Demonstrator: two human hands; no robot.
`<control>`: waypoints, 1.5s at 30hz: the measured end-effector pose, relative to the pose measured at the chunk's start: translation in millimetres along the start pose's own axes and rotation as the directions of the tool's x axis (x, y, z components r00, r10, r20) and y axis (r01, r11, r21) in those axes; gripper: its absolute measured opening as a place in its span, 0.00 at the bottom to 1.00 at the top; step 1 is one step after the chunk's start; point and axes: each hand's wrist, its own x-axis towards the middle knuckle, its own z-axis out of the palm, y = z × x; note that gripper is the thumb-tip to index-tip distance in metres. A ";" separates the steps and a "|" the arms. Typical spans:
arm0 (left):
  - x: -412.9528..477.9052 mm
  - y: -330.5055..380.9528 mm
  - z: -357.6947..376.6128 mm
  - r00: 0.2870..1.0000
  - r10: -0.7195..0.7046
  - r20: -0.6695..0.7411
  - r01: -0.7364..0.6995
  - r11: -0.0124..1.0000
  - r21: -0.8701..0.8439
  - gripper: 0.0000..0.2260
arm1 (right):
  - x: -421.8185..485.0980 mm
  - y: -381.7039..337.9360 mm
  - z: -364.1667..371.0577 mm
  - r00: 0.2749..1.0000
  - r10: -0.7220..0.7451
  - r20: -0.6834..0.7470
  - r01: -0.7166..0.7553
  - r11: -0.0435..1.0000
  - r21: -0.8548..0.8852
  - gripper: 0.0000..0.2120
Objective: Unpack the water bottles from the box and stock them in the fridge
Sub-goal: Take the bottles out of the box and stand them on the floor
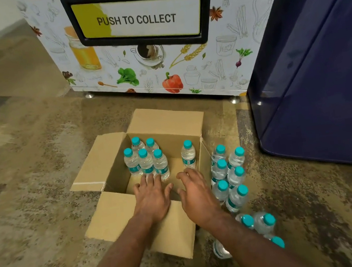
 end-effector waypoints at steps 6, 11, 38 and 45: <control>-55.1 39.0 -62.7 0.980 -0.097 -0.172 0.042 0.955 -0.294 0.22 | -12.5 -29.8 -78.1 0.996 0.082 0.021 -0.083 0.993 0.079 0.19; -86.7 45.4 -137.5 0.977 -0.145 -0.160 0.087 0.943 -0.321 0.20 | -9.4 -65.9 -135.8 0.987 0.151 0.056 -0.157 0.981 0.116 0.21; 105.0 -8.4 -47.1 0.998 0.052 0.035 -0.035 0.930 -0.367 0.24 | 139.2 16.7 15.2 0.942 0.332 0.041 -0.325 0.938 -0.122 0.30; 110.9 0.6 -44.8 0.994 0.104 0.043 -0.087 0.950 -0.301 0.20 | 142.3 19.5 14.1 0.960 0.270 -0.079 -0.281 0.936 -0.212 0.10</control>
